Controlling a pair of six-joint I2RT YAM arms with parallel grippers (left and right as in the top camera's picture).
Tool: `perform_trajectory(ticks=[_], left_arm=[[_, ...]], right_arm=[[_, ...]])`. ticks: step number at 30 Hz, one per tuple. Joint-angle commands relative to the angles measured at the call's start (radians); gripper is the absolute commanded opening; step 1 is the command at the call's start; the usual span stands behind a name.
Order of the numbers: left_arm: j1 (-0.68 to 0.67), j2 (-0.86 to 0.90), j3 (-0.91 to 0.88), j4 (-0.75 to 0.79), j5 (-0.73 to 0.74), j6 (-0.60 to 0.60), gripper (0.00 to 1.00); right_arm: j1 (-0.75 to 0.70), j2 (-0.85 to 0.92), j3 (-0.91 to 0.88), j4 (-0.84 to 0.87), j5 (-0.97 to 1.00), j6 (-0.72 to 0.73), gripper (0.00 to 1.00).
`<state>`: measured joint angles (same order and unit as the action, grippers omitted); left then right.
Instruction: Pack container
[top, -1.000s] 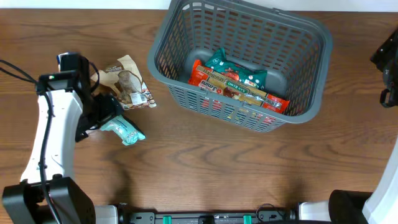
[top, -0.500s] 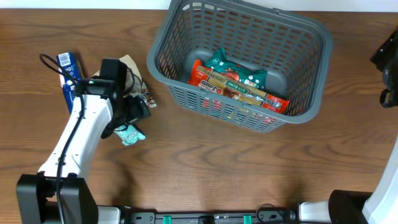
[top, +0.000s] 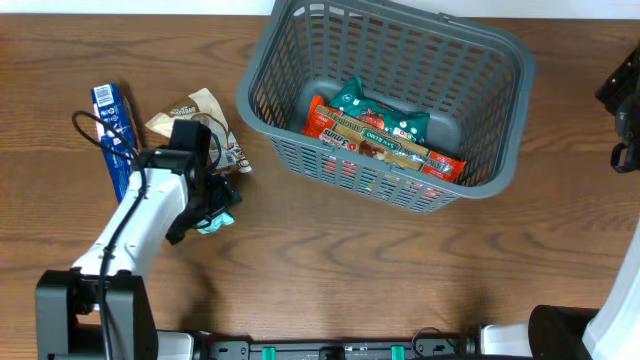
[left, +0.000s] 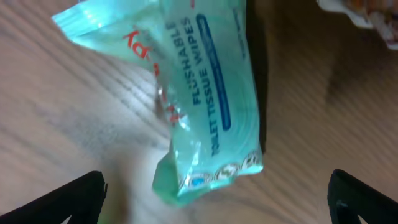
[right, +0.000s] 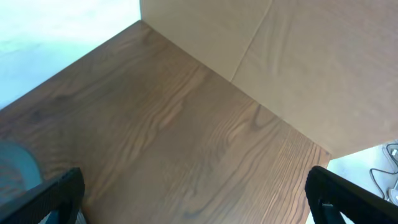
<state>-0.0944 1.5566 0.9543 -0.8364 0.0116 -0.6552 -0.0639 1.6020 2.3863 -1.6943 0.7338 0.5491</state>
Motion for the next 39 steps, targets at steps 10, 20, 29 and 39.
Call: perform_trajectory(ticks=[10, 20, 29, 39], left_arm=[[0.0, -0.002, -0.034, 0.116, -0.083, -0.023, 0.99], [0.026, 0.01, -0.034, 0.113, -0.133, -0.02, 0.99], [0.068, 0.063, -0.034, 0.113, -0.132, -0.02, 0.99], [0.068, 0.129, -0.034, 0.132, -0.128, -0.02, 0.98]], right_arm=[[-0.008, 0.002, 0.0, -0.002, 0.017, 0.019, 0.99], [-0.008, 0.002, 0.0, -0.002, 0.017, 0.019, 0.99], [-0.008, 0.002, 0.0, -0.002, 0.017, 0.019, 0.99], [-0.008, 0.002, 0.0, -0.002, 0.017, 0.019, 0.99]])
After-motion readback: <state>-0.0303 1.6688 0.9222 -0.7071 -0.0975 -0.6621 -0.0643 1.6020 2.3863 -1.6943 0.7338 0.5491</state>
